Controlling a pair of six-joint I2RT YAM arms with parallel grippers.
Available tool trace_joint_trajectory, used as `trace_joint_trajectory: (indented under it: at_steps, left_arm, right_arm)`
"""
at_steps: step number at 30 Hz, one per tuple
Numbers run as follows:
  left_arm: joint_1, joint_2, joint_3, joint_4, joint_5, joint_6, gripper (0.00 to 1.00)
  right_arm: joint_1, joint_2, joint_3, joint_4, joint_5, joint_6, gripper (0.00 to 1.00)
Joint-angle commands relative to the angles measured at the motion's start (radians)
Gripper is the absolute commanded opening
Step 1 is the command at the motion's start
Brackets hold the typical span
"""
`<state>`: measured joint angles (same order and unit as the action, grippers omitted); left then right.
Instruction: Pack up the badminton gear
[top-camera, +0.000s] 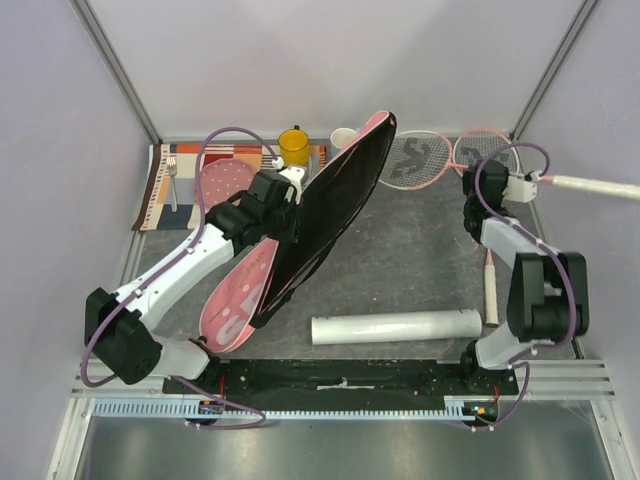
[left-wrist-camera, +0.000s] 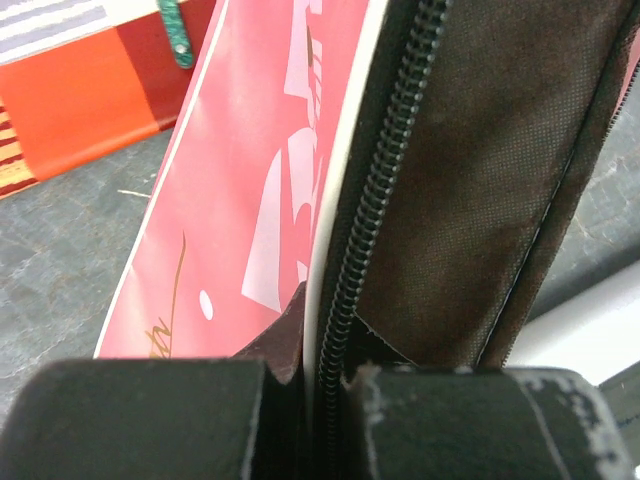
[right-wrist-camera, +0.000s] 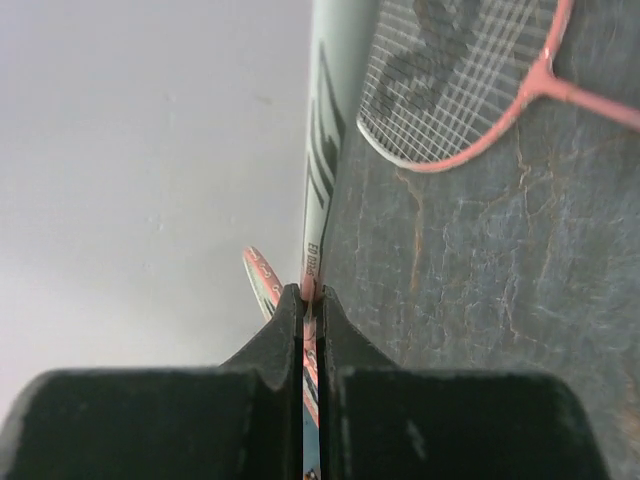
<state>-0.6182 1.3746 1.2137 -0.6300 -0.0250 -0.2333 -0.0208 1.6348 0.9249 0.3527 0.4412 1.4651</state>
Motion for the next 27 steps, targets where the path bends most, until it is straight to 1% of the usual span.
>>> trace_joint_trajectory:
  at_steps: [1,3,5,6,7,8,9,10,11,12,13,14,15,17,18,20,21,23,24,26,27]
  left_arm:
    - [0.002,-0.065,0.003,0.072,-0.133,-0.083,0.02]
    - [0.002,-0.089,0.007,0.067,-0.164,-0.109,0.02]
    - [0.002,-0.109,0.02,0.046,-0.22,-0.138,0.02]
    - [0.003,-0.127,0.021,0.046,-0.261,-0.141,0.02]
    - [0.002,-0.135,0.024,0.044,-0.289,-0.143,0.02]
    - [0.002,-0.141,0.026,0.044,-0.32,-0.144,0.02]
    - [0.002,-0.147,0.024,0.052,-0.361,-0.138,0.02]
    - [0.002,-0.157,0.02,0.074,-0.38,-0.127,0.02]
    - [0.002,-0.157,0.014,0.085,-0.398,-0.112,0.02]
    - [0.002,-0.157,0.01,0.095,-0.426,-0.106,0.02]
    - [0.002,-0.154,0.009,0.099,-0.432,-0.103,0.02]
    - [0.002,-0.157,0.004,0.124,-0.432,-0.087,0.02]
    - [0.002,-0.155,0.0,0.136,-0.423,-0.08,0.02]
    - [0.002,-0.155,-0.009,0.156,-0.432,-0.077,0.02]
    - [0.002,-0.154,-0.008,0.159,-0.434,-0.075,0.02]
    - [0.002,-0.151,-0.002,0.173,-0.429,-0.074,0.02]
    - [0.002,-0.152,-0.006,0.18,-0.423,-0.07,0.02]
    - [0.002,-0.158,-0.022,0.211,-0.42,-0.064,0.02]
    - [0.002,-0.158,-0.025,0.217,-0.415,-0.064,0.02]
    - [0.002,-0.154,-0.02,0.223,-0.409,-0.058,0.02]
    - [0.002,-0.152,-0.019,0.231,-0.395,-0.051,0.02]
  right_arm:
    - [-0.014,-0.197,-0.017,-0.194,-0.031,-0.333,0.0]
    - [-0.013,-0.234,0.005,-0.259,-0.074,-0.42,0.0]
    - [-0.022,-0.268,0.052,-0.296,-0.174,-0.55,0.0]
    - [-0.024,-0.262,0.101,-0.419,-0.196,-0.593,0.0]
    - [-0.025,-0.262,0.188,-0.457,-0.217,-0.676,0.0]
    - [-0.028,-0.26,0.237,-0.495,-0.287,-0.71,0.0]
    - [-0.031,-0.254,0.293,-0.603,-0.306,-0.73,0.0]
    - [-0.031,-0.257,0.383,-0.641,-0.33,-0.753,0.0]
    - [-0.031,-0.254,0.431,-0.682,-0.388,-0.779,0.0]
    - [-0.03,-0.242,0.487,-0.795,-0.413,-0.796,0.0]
    - [-0.028,-0.234,0.593,-0.851,-0.433,-0.808,0.0]
    - [-0.028,-0.23,0.635,-0.9,-0.479,-0.837,0.0]
    - [-0.03,-0.24,0.664,-0.969,-0.492,-0.842,0.0]
    - [-0.028,-0.26,0.716,-1.026,-0.519,-0.854,0.0]
    - [-0.028,-0.274,0.748,-1.082,-0.553,-0.861,0.0]
    - [-0.03,-0.283,0.762,-1.136,-0.616,-0.855,0.0]
    - [-0.028,-0.311,0.743,-1.135,-0.7,-0.823,0.0]
    - [-0.027,-0.358,0.712,-1.13,-0.752,-0.784,0.0]
    - [-0.021,-0.369,0.689,-1.129,-0.807,-0.744,0.0]
    - [-0.011,-0.386,0.684,-1.138,-0.849,-0.712,0.0]
    - [0.014,-0.389,0.698,-1.141,-0.858,-0.691,0.0]
